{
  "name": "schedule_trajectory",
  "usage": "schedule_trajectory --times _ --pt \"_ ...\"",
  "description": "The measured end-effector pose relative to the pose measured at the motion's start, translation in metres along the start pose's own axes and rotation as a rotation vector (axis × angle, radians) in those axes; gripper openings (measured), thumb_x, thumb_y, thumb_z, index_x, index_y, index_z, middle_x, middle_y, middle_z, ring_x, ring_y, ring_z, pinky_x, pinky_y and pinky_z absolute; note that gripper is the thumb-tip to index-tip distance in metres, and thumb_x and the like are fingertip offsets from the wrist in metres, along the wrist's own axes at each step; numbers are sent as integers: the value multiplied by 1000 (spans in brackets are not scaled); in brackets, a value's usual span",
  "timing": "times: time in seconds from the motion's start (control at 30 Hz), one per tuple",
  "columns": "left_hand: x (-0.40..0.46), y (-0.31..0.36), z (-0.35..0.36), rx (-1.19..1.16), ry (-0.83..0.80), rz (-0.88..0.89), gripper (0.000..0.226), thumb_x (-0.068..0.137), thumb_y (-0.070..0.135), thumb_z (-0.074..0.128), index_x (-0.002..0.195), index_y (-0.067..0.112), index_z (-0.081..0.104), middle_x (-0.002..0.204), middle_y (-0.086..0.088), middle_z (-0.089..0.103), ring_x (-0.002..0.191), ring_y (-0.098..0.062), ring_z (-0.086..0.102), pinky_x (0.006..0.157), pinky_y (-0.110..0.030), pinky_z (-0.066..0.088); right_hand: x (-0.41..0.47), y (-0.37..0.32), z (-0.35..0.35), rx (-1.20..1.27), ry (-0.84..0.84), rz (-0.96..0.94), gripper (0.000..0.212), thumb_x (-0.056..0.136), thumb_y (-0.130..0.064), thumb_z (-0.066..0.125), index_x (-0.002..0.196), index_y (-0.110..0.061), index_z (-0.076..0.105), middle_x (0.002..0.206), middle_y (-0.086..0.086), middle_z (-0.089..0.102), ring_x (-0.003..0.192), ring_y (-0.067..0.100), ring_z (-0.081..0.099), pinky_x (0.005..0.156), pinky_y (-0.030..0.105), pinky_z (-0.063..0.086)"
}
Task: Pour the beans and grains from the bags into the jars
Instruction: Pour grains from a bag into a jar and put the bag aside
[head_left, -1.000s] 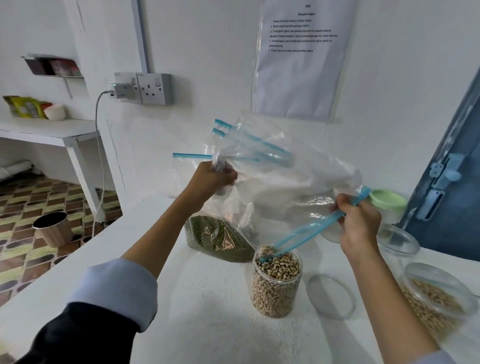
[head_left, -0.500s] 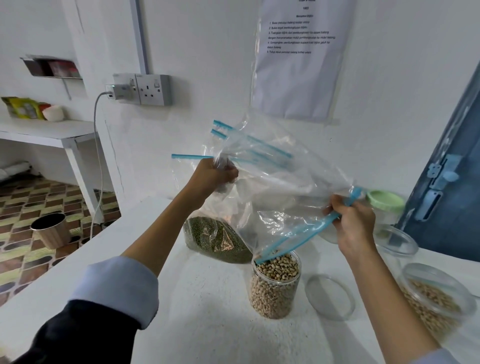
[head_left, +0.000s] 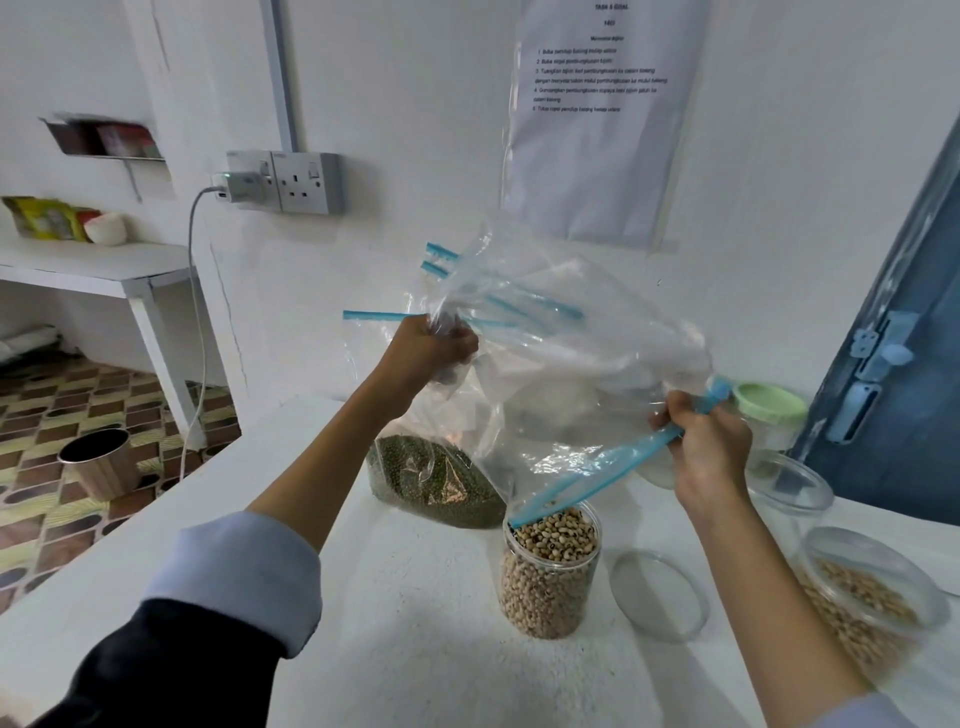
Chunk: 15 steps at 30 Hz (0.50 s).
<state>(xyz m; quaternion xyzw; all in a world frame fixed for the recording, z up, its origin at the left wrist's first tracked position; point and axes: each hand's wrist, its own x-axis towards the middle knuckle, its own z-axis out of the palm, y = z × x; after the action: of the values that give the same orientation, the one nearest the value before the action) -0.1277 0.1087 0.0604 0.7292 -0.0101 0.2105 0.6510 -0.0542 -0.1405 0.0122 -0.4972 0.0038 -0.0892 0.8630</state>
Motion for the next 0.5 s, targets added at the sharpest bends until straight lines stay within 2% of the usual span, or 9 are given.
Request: schedule_trajectory --times 0.1,0.23,0.3,0.43,0.5 --pt "0 1 -1 5 3 6 9 63 13 63 61 12 54 46 10 47 40 -3 40 43 -13 33 1 0 0 17 3 3 25 88 8 56 72 -11 56 56 -4 55 44 4 51 60 21 48" --pt "-1 2 -3 7 21 8 10 63 14 63 63 11 54 45 11 48 40 -3 41 43 -14 35 3 -1 1 5 0 8 25 88 8 57 72 -11 57 50 -7 55 44 4 51 61 22 50" --pt "-1 5 -5 25 39 7 10 63 14 64 63 11 55 45 12 49 42 -4 43 45 -15 36 4 -2 2 32 18 -4 26 88 8 57 72 -13 57 57 -5 55 43 2 51 60 21 49" --pt "4 13 -12 62 79 11 21 76 -2 67 64 10 55 44 11 49 46 -8 43 52 -22 35 8 -5 9 27 30 -23 23 87 8 58 73 -10 58 53 -5 56 42 3 51 59 21 48" --pt "6 17 -16 70 78 6 18 71 2 69 64 9 55 44 11 49 45 -8 43 50 -19 36 9 -5 13 11 21 -26 22 87 9 58 73 -8 58 59 0 55 42 3 52 57 20 48"
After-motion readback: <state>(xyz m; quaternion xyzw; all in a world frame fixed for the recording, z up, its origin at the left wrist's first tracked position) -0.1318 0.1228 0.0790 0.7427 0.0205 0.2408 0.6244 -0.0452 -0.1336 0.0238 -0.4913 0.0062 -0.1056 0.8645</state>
